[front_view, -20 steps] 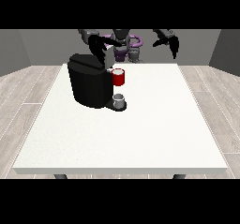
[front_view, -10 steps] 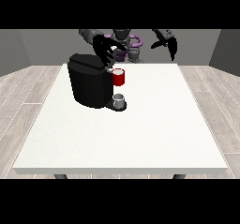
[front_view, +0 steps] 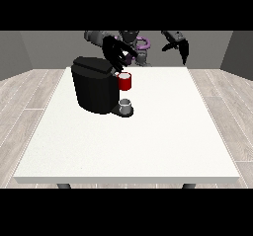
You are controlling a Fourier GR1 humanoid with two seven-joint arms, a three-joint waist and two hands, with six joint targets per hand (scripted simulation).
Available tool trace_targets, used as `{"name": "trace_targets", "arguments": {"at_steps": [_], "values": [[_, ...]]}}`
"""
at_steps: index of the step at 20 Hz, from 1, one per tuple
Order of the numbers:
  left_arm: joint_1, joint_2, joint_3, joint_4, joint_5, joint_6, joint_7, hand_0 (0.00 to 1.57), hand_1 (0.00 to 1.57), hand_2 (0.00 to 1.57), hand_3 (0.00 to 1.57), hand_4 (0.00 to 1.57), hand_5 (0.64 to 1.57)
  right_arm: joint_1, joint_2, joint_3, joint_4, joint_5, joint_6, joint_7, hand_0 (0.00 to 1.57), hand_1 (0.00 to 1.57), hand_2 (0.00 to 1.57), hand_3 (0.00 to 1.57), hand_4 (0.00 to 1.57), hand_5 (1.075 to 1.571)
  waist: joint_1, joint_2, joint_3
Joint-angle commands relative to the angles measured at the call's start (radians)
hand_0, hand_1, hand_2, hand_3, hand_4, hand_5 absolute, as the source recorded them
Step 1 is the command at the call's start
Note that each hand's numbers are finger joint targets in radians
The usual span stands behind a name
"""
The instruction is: Insert the coffee pod into the coffee machine and close the lid
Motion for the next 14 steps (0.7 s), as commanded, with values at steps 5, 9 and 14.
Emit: {"name": "trace_targets", "arguments": {"at_steps": [5, 9, 14], "values": [[-0.071, -0.027, -0.045, -0.002, -0.01, -0.012, -0.017, 0.0, 0.0, 0.0, 0.0, 0.42, 1.571, -0.163, 0.03, 0.02, -0.087, -0.008, 0.026, -0.057, 0.0, 0.0, 0.0, 0.0, 0.0, 1.571, 0.16, 0.059, -0.0304], [-0.084, -0.012, -0.047, -0.008, 0.0, -0.038, 0.001, 0.0, 0.0, 0.0, 0.0, 0.37, 1.571, -0.138, 0.019, 0.012, -0.077, 0.01, 0.04, -0.076, 0.0, 0.0, 0.0, 0.0, 0.0, 1.571, 0.217, 0.082, -0.0291], [-0.145, 0.001, -0.043, -0.011, 0.018, -0.067, 0.004, 0.0, 0.0, 0.0, 0.0, 0.38, 1.571, -0.192, 0.017, -0.02, -0.067, 0.005, 0.01, -0.112, 0.0, 0.0, 0.0, 0.0, 0.0, 1.571, 0.256, 0.149, -0.0303]]}}
